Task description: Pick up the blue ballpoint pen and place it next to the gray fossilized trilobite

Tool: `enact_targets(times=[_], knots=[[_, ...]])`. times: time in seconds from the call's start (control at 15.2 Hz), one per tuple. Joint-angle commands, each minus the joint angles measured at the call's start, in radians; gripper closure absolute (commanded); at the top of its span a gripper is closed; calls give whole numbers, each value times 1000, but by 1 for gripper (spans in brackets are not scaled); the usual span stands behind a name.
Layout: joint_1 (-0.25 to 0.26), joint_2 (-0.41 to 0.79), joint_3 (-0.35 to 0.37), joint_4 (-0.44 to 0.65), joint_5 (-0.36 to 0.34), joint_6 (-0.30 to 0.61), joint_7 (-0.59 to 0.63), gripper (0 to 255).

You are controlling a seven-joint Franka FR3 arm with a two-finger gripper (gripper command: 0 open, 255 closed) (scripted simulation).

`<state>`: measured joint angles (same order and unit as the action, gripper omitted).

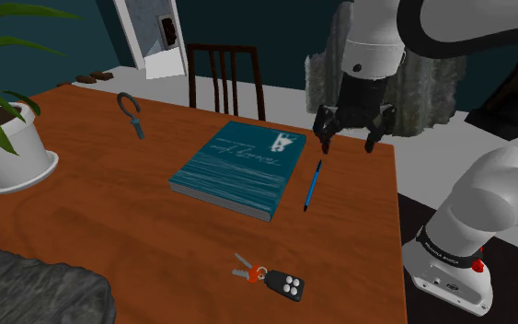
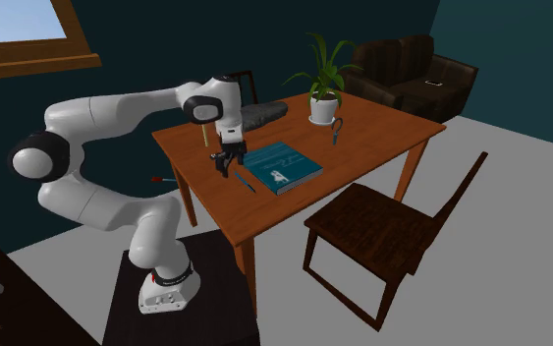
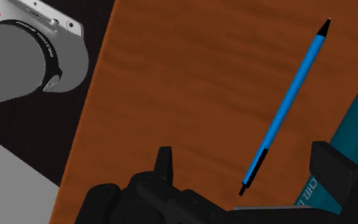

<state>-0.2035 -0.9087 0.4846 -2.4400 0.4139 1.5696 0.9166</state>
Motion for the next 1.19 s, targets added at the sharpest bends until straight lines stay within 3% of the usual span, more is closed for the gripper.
enact_targets(times=[0.0,0.33,0.79,1.12], knots=[[-33,23,70,8,59,23,141,0],[-135,117,244,72,173,90,453,0],[-126,116,292,-8,212,174,443,0],[-125,117,297,-14,215,181,442,0]])
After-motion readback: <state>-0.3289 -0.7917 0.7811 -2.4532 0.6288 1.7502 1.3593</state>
